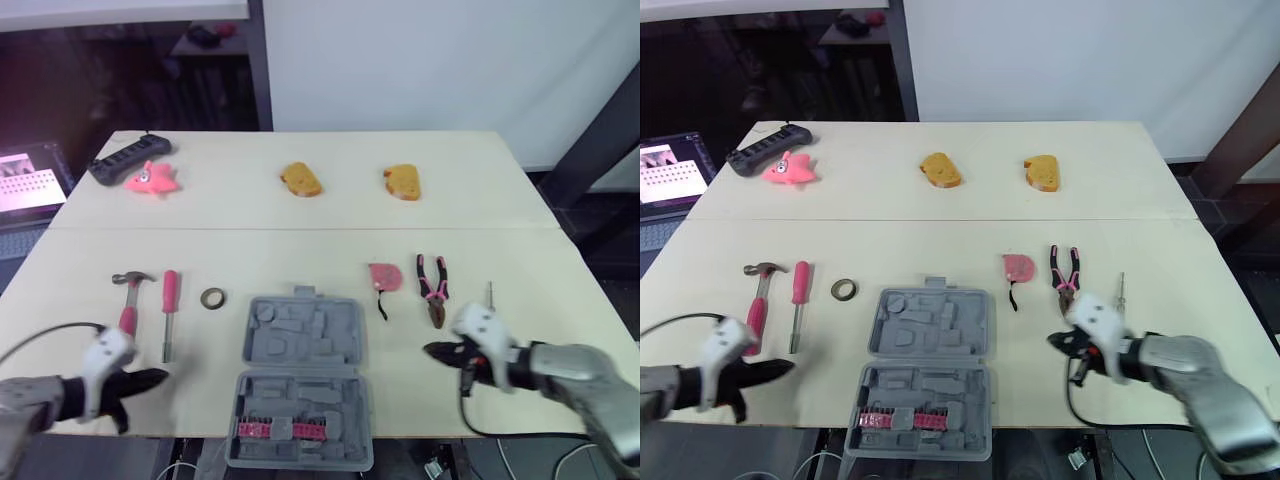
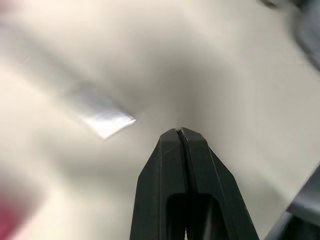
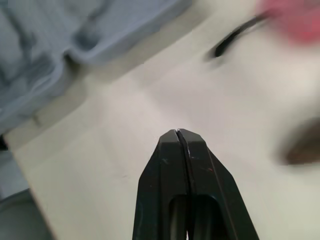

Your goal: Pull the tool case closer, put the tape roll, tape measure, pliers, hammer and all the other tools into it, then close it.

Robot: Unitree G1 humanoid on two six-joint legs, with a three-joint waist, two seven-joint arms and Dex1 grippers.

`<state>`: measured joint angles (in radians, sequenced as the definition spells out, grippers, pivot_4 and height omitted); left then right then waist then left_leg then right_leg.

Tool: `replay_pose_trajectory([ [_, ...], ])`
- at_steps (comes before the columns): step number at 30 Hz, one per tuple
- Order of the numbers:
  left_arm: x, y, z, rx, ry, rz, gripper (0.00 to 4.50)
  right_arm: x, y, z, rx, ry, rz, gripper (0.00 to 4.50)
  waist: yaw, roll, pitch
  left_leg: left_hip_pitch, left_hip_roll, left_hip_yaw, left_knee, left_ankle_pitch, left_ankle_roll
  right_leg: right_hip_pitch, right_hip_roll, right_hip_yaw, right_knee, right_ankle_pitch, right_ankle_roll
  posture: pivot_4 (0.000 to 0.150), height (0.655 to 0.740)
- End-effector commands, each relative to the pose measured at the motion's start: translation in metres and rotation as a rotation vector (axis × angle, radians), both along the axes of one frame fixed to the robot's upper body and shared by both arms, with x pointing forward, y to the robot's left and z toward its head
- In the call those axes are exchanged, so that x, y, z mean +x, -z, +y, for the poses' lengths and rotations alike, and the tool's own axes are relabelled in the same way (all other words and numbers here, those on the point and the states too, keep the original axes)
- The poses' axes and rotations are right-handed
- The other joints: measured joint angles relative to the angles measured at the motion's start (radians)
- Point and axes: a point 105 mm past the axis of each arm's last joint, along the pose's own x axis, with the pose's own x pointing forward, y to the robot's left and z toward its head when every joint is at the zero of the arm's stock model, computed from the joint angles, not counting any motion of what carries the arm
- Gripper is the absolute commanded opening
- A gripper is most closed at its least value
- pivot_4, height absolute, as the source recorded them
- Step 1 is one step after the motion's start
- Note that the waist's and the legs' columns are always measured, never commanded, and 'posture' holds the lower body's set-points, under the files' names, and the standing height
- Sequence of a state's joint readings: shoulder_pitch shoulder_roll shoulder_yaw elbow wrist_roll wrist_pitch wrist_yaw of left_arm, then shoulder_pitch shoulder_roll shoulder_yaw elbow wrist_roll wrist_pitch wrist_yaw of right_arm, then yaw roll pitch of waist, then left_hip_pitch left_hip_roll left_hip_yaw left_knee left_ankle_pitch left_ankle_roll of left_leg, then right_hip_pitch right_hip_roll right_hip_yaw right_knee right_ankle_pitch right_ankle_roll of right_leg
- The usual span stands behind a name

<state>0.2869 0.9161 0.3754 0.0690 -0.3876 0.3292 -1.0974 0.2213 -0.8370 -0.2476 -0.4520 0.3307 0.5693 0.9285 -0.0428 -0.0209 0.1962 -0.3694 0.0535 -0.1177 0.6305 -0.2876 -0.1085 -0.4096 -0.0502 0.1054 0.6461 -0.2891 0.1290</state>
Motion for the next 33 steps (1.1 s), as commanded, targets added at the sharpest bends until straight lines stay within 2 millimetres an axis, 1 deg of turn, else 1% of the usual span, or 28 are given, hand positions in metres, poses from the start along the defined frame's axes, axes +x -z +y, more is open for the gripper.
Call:
replay_pose_trajectory([
  [1,-0.007,-0.03,0.06,0.044,-0.191,-0.086,0.54,-0.01,-0.02,-0.048,0.021,0.082,-0.079,0.52,0.002,-0.001,0.0,-0.001,0.0,0.0,0.001,0.0,0.0,0.0,0.0,0.0,-0.001,0.0,0.0,0.15,0.74],
  [2,-0.011,-0.034,0.076,0.064,-0.244,-0.094,0.86,-0.014,-0.021,-0.063,0.013,0.109,-0.076,0.82,0.001,-0.001,0.0,-0.001,-0.001,0.0,0.001,0.0,0.0,0.0,0.0,0.0,-0.001,0.0,0.0,0.15,0.74],
  [3,-0.015,-0.038,0.088,0.084,-0.283,-0.098,1.32,-0.018,-0.022,-0.074,0.006,0.128,-0.072,1.3,-0.001,-0.001,0.001,-0.001,-0.001,0.0,0.0,0.0,0.0,0.0,0.0,0.0,-0.002,0.0,0.0,0.15,0.74],
  [4,-0.018,-0.04,0.098,0.103,-0.315,-0.101,1.87,-0.022,-0.022,-0.083,0.004,0.141,-0.069,1.84,-0.002,-0.001,0.001,-0.001,-0.001,0.0,0.0,0.0,0.0,0.0,0.0,0.0,-0.002,0.0,-0.001,0.15,0.74],
  [7,-0.028,-0.05,0.131,0.114,-0.437,-0.14,3.4,-0.023,-0.029,-0.11,0.001,0.194,-0.103,3.35,-0.006,-0.001,0.001,-0.001,0.0,0.0,-0.001,0.0,0.0,0.0,0.0,0.0,-0.002,0.0,-0.001,0.15,0.74],
  [9,-0.032,-0.054,0.144,0.11,-0.489,-0.163,4.47,-0.024,-0.027,-0.123,-0.013,0.219,-0.11,4.43,-0.012,-0.001,0.001,0.0,0.0,0.0,-0.001,0.0,0.0,-0.001,0.0,0.0,-0.001,0.0,-0.001,0.15,0.74],
  [11,-0.034,-0.055,0.152,0.115,-0.524,-0.176,4.49,-0.024,-0.023,-0.132,-0.02,0.233,-0.108,4.47,-0.017,-0.001,0.001,0.0,0.0,0.0,-0.001,0.0,0.0,-0.001,0.0,0.0,-0.001,0.0,-0.001,0.15,0.74],
  [14,-0.038,-0.051,0.156,0.123,-0.525,-0.166,4.49,-0.025,-0.016,-0.138,-0.018,0.245,-0.107,4.47,-0.023,0.0,0.001,-0.001,0.0,0.0,-0.002,0.0,0.0,-0.001,0.0,0.0,-0.001,0.0,-0.001,0.15,0.74],
  [18,-0.039,-0.044,0.152,0.107,-0.511,-0.16,4.49,-0.027,-0.007,-0.137,-0.023,0.242,-0.094,4.47,-0.026,0.0,0.001,0.0,0.0,0.0,-0.002,0.0,0.0,-0.001,0.0,0.0,0.0,0.0,-0.001,0.15,0.74],
  [23,-0.037,-0.042,0.15,0.102,-0.508,-0.162,4.49,-0.024,-0.006,-0.134,-0.022,0.244,-0.1,4.47,-0.026,0.0,0.001,0.0,0.0,0.0,-0.002,0.0,0.0,-0.001,0.0,0.0,0.001,0.0,-0.001,0.15,0.74],
  [26,-0.031,-0.04,0.147,0.106,-0.503,-0.17,4.49,-0.021,-0.006,-0.133,-0.016,0.26,-0.102,4.47,-0.026,0.001,0.001,0.0,0.0,0.0,-0.002,0.0,0.0,-0.001,0.0,0.0,0.001,0.0,-0.001,0.15,0.74],
  [30,-0.02,-0.04,0.144,0.099,-0.523,-0.18,4.49,-0.013,-0.014,-0.122,0.012,0.257,-0.142,4.47,-0.025,0.001,0.001,0.0,0.0,0.0,-0.001,0.0,0.0,0.0,0.0,0.001,0.001,0.0,-0.001,0.15,0.74],
  [31,-0.016,-0.039,0.143,0.102,-0.528,-0.18,4.49,-0.01,-0.017,-0.116,0.024,0.247,-0.153,4.47,-0.025,0.001,0.001,0.0,0.0,0.0,-0.001,0.0,0.0,0.0,0.0,0.001,0.001,0.0,-0.001,0.15,0.74],
  [33,-0.007,-0.037,0.136,0.089,-0.526,-0.18,4.49,-0.005,-0.023,-0.098,0.049,0.21,-0.168,4.47,-0.025,0.001,0.001,0.0,0.0,0.0,-0.001,0.0,0.0,0.0,0.0,0.001,0.002,0.0,-0.001,0.15,0.74],
])
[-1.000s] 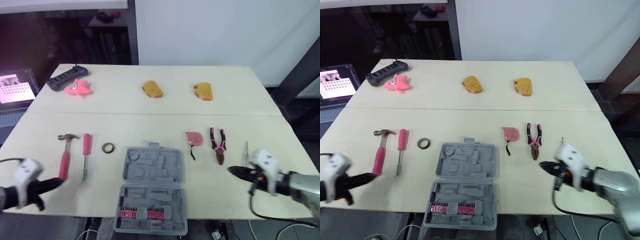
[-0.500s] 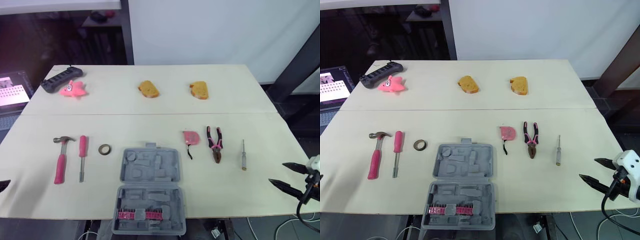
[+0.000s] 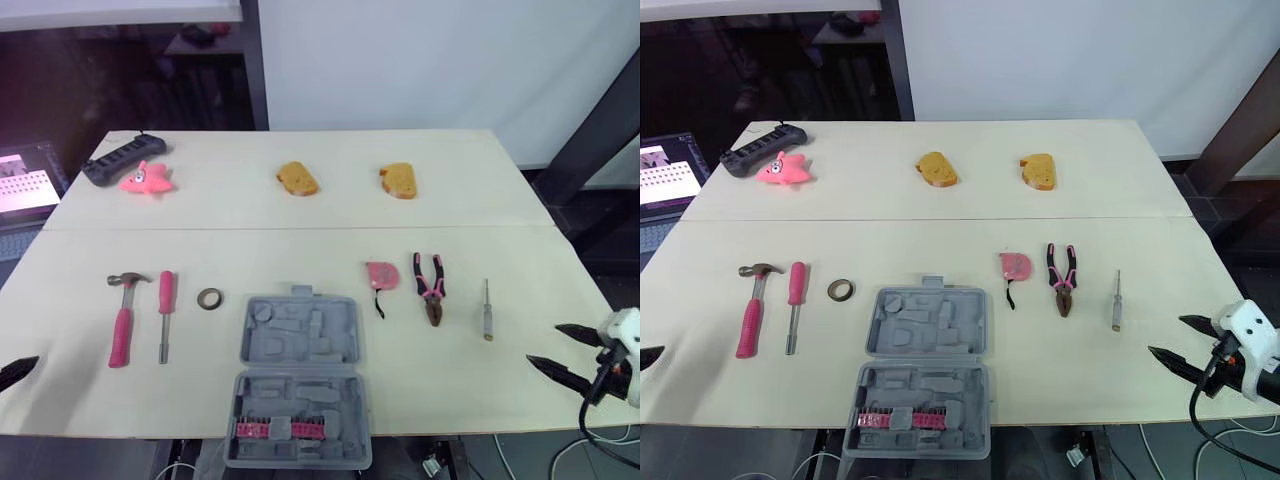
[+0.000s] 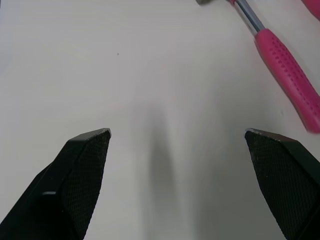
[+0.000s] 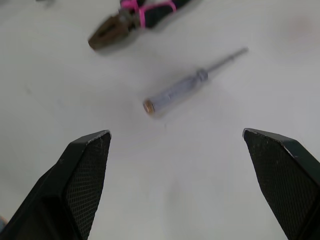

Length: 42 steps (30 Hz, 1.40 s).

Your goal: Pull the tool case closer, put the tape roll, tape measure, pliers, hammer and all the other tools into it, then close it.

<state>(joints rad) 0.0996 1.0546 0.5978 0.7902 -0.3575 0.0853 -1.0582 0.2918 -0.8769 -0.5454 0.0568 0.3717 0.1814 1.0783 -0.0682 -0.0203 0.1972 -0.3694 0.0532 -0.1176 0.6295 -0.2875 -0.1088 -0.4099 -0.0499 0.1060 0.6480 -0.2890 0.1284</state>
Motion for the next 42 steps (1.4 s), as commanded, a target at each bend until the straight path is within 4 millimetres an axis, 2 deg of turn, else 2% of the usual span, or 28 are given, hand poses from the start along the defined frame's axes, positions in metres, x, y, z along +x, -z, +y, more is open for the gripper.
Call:
replay_pose_trajectory([
  [1,0.015,-0.004,-0.008,0.005,0.01,-0.019,4.49,0.01,-0.018,0.03,0.035,-0.064,-0.061,4.47,0.0,0.0,0.0,0.0,0.0,0.0,0.0,0.0,0.0,0.0,0.0,0.0,0.0,0.0,0.001,0.15,0.74],
  [3,0.031,-0.007,-0.018,-0.004,0.014,-0.04,4.49,0.017,-0.028,0.057,0.073,-0.127,-0.09,4.47,0.0,0.0,0.0,0.0,0.0,0.0,0.0,0.0,0.0,0.0,0.0,0.0,0.001,0.001,0.002,0.15,0.74],
  [7,0.07,-0.025,-0.055,0.001,0.127,-0.14,4.49,0.031,-0.053,0.122,0.153,-0.286,-0.168,4.47,0.002,0.0,0.0,0.0,0.0,0.0,0.001,0.0,0.0,0.0,0.0,0.0,0.001,0.002,0.004,0.15,0.74],
  [10,0.091,-0.046,-0.078,0.056,0.219,-0.307,4.49,0.034,-0.069,0.159,0.212,-0.38,-0.21,4.47,0.004,0.0,0.0,0.0,0.0,-0.001,0.001,0.0,-0.001,0.0,0.0,0.0,0.001,0.002,0.004,0.15,0.74],
  [12,0.099,-0.053,-0.092,0.08,0.308,-0.354,4.49,0.033,-0.076,0.18,0.253,-0.447,-0.223,4.47,0.009,0.0,-0.001,0.0,0.0,-0.001,0.001,0.0,-0.001,0.0,0.0,0.0,0.001,0.003,0.004,0.15,0.74],
  [15,0.098,-0.043,-0.128,-0.01,0.586,-0.155,4.49,0.03,-0.078,0.214,0.266,-0.576,-0.218,4.47,0.008,0.0,0.0,-0.001,0.0,-0.001,0.001,0.0,-0.001,0.0,0.0,0.0,0.001,0.003,0.004,0.15,0.74],
  [17,0.1,-0.04,-0.147,-0.007,0.732,-0.102,4.49,0.029,-0.077,0.23,0.268,-0.643,-0.203,4.47,0.009,0.001,0.0,-0.001,0.0,-0.001,0.001,0.0,-0.001,-0.001,0.0,0.0,0.002,0.003,0.004,0.15,0.74],
  [19,0.096,-0.027,-0.164,0.03,0.891,0.007,4.49,0.027,-0.074,0.244,0.264,-0.701,-0.18,4.47,0.014,0.001,0.0,-0.001,0.0,-0.001,0.001,0.0,0.0,-0.001,0.0,-0.001,0.002,0.003,0.004,0.15,0.74],
  [23,0.106,-0.013,-0.18,0.081,1.047,0.098,4.49,0.027,-0.064,0.259,0.222,-0.772,-0.134,4.47,0.023,0.001,0.0,-0.002,0.0,-0.001,0.001,0.0,0.0,-0.001,0.001,0.0,0.002,0.003,0.004,0.15,0.74],
  [26,0.112,-0.005,-0.185,0.098,1.104,0.143,4.49,0.027,-0.062,0.266,0.208,-0.801,-0.132,4.47,0.024,0.001,0.0,-0.002,0.0,-0.001,0.002,0.001,0.0,-0.002,0.001,-0.001,0.002,0.003,0.004,0.15,0.74],
  [30,0.124,0.006,-0.192,0.146,1.146,0.198,4.49,0.029,-0.061,0.274,0.185,-0.812,-0.148,4.47,0.023,0.001,0.0,-0.002,0.0,-0.001,0.002,0.0,0.0,-0.002,0.001,-0.001,0.002,0.003,0.004,0.15,0.74],
  [37,0.137,0.014,-0.21,0.132,1.185,0.24,4.49,0.031,-0.055,0.279,0.165,-0.784,-0.145,4.47,0.022,0.001,0.0,-0.003,0.0,-0.002,0.003,0.001,0.0,-0.002,0.001,-0.001,0.004,0.003,0.004,0.15,0.74],
  [42,0.14,0.021,-0.212,0.147,1.187,0.287,4.49,0.029,-0.053,0.28,0.164,-0.765,-0.141,4.47,0.022,0.001,0.0,-0.002,0.0,-0.002,0.003,0.001,0.0,-0.002,0.001,-0.001,0.004,0.003,0.004,0.15,0.74],
])
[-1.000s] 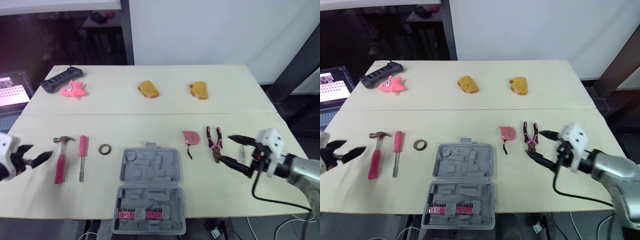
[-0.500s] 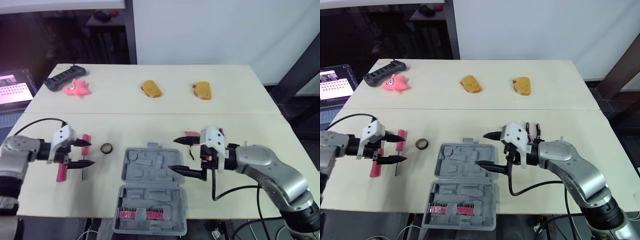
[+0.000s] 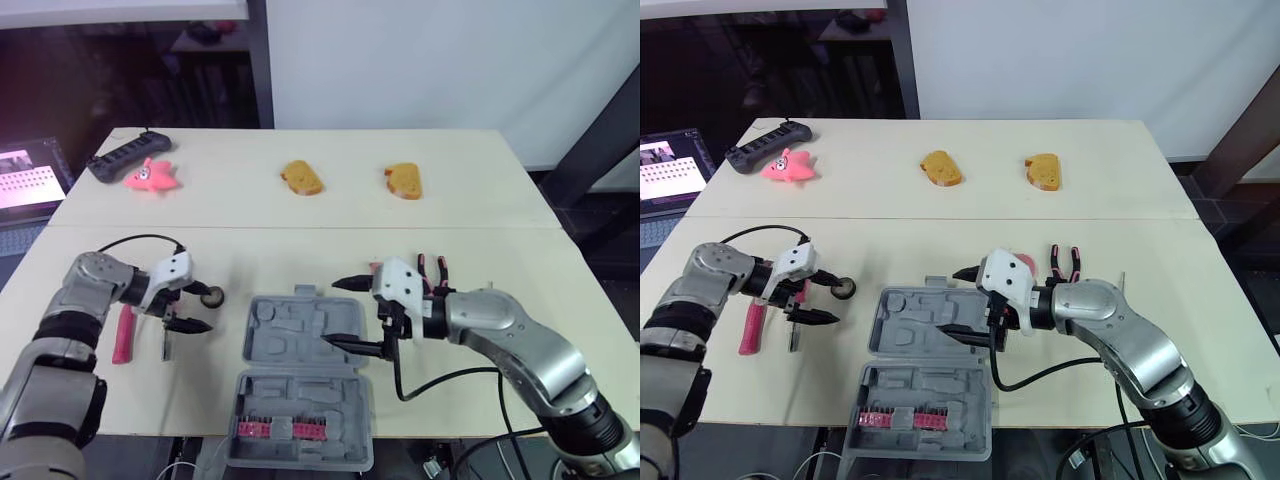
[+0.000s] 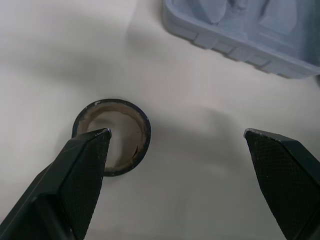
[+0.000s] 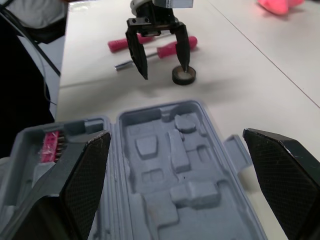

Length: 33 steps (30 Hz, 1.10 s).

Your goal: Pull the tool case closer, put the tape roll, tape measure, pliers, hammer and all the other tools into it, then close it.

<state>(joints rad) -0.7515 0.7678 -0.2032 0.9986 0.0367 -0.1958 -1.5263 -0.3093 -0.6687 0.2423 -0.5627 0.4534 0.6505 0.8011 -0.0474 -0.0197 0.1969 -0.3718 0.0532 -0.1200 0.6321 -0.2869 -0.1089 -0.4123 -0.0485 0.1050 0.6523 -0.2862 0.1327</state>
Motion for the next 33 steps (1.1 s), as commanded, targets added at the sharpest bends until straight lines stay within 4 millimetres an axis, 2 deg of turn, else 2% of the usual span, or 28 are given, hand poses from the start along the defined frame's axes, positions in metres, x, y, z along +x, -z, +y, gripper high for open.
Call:
replay_pose_trajectory([
  [1,0.004,-0.002,0.001,0.028,0.004,-0.012,4.25,-0.005,-0.007,0.005,0.018,-0.011,-0.033,4.49,0.001,0.0,0.0,0.0,0.0,0.0,0.0,0.0,0.0,0.0,0.0,0.0,0.0,0.0,0.0,0.15,0.74],
  [3,0.007,-0.001,-0.001,0.03,0.006,-0.019,3.68,-0.004,-0.006,0.006,0.018,-0.005,-0.034,4.5,0.002,0.0,0.0,0.0,0.0,0.0,0.0,0.0,0.0,0.0,0.0,0.0,0.0,0.0,0.0,0.15,0.74],
  [10,0.011,-0.001,-0.006,0.04,0.022,-0.047,0.12,-0.003,-0.006,0.008,0.028,0.009,-0.036,4.5,0.001,0.0,0.0,0.0,0.0,0.0,0.0,0.0,0.0,0.0,0.0,0.0,0.001,0.0,0.0,0.15,0.74],
  [16,0.013,-0.009,-0.006,0.052,0.057,-0.098,0.02,-0.004,-0.005,0.011,0.036,0.011,-0.033,4.5,0.002,0.0,0.0,0.0,0.0,-0.001,0.0,0.0,0.0,0.0,0.0,0.0,0.001,0.0,0.0,0.15,0.74],
  [19,0.013,-0.02,-0.011,0.042,0.117,-0.118,0.02,-0.003,-0.004,0.012,0.036,0.013,-0.032,4.5,0.002,0.0,0.0,0.0,0.0,-0.001,0.0,0.0,0.0,0.0,0.0,-0.001,0.001,0.0,0.0,0.15,0.74],
  [23,0.014,-0.04,-0.027,0.014,0.207,-0.142,0.02,-0.002,-0.002,0.012,0.029,0.02,-0.033,4.5,0.003,0.0,0.0,0.0,0.0,-0.001,0.0,0.0,0.0,0.0,0.0,-0.001,0.002,0.0,0.0,0.15,0.74],
  [26,0.013,-0.05,-0.046,-0.003,0.275,-0.144,0.02,-0.001,-0.002,0.013,0.031,0.024,-0.035,4.5,0.002,0.0,0.0,0.0,0.0,-0.001,0.001,0.0,0.0,0.0,0.0,-0.001,0.002,0.0,0.0,0.15,0.74],
  [33,0.003,-0.044,-0.081,0.02,0.423,-0.071,0.02,-0.001,-0.002,0.014,0.033,0.035,-0.035,4.5,-0.001,0.0,0.0,0.0,0.0,-0.002,0.001,0.0,0.0,0.0,0.0,-0.001,0.002,0.0,0.0,0.15,0.74],
])
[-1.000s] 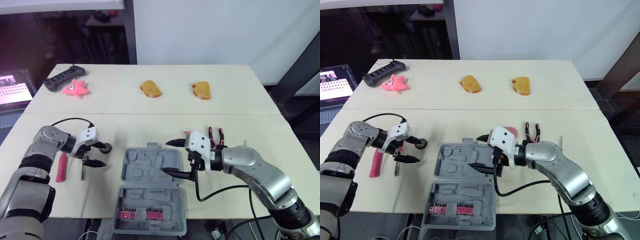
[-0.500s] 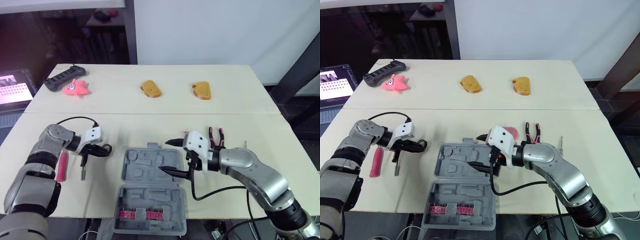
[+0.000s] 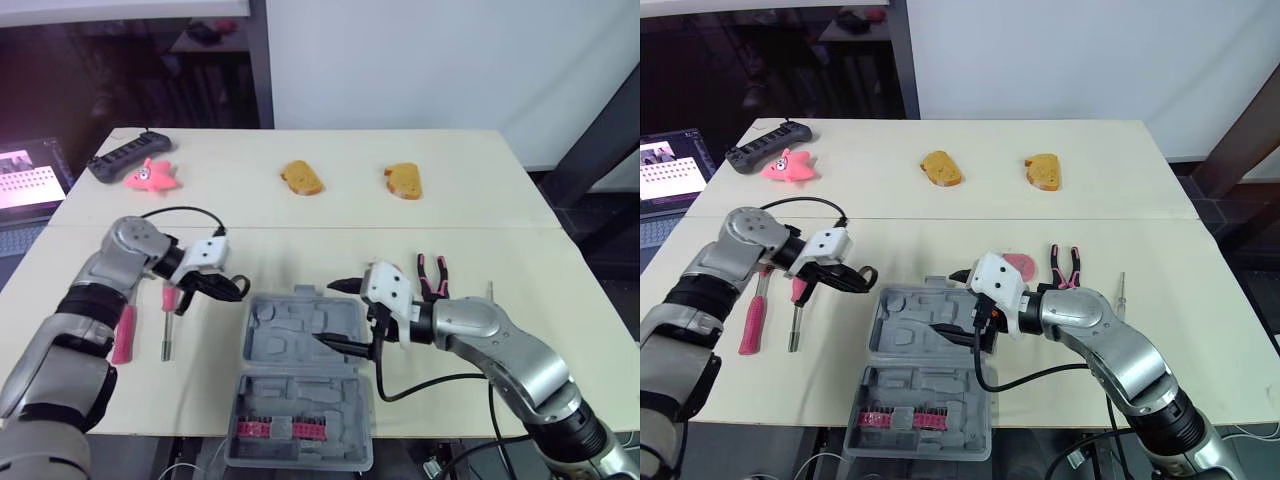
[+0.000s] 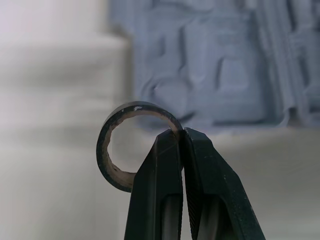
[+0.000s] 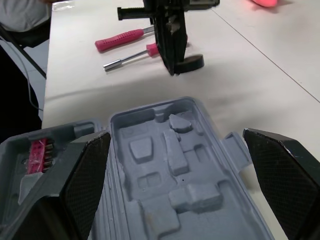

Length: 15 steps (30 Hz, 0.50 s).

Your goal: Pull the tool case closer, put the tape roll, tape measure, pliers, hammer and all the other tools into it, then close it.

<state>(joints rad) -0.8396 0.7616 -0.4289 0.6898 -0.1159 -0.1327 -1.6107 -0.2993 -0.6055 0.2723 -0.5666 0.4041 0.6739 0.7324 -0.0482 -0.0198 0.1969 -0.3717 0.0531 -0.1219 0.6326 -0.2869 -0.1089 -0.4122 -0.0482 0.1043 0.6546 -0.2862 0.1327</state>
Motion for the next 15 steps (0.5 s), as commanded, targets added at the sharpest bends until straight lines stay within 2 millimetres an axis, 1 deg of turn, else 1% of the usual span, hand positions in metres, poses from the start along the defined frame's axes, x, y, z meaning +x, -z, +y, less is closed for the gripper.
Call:
replay_pose_trajectory([
  [1,-0.001,-0.001,-0.015,0.026,0.074,0.006,0.02,-0.005,-0.008,0.005,0.015,-0.02,-0.034,4.5,0.001,0.0,0.0,0.0,0.0,0.0,0.0,0.0,0.0,0.0,0.0,0.0,0.0,0.0,0.0,0.15,0.74],
  [5,-0.001,0.008,-0.021,0.065,0.093,0.034,0.02,-0.005,-0.008,0.005,0.016,-0.01,-0.038,4.5,0.003,0.0,0.0,0.0,0.0,0.0,0.001,0.0,0.0,0.0,0.0,0.0,0.0,0.0,0.0,0.15,0.74],
  [10,0.001,0.013,-0.03,0.069,0.118,0.037,0.02,-0.005,-0.009,0.005,0.021,0.004,-0.039,4.5,0.002,0.0,0.0,0.0,0.0,0.0,0.0,0.0,0.0,0.0,0.0,0.0,0.0,0.0,0.0,0.15,0.74],
  [15,0.001,0.022,-0.029,0.127,0.152,0.031,0.02,-0.006,-0.01,0.004,0.025,0.017,-0.04,4.5,0.002,0.0,0.0,0.0,0.0,0.0,0.0,0.0,0.0,0.0,0.0,0.0,0.0,0.0,0.0,0.15,0.74],
])
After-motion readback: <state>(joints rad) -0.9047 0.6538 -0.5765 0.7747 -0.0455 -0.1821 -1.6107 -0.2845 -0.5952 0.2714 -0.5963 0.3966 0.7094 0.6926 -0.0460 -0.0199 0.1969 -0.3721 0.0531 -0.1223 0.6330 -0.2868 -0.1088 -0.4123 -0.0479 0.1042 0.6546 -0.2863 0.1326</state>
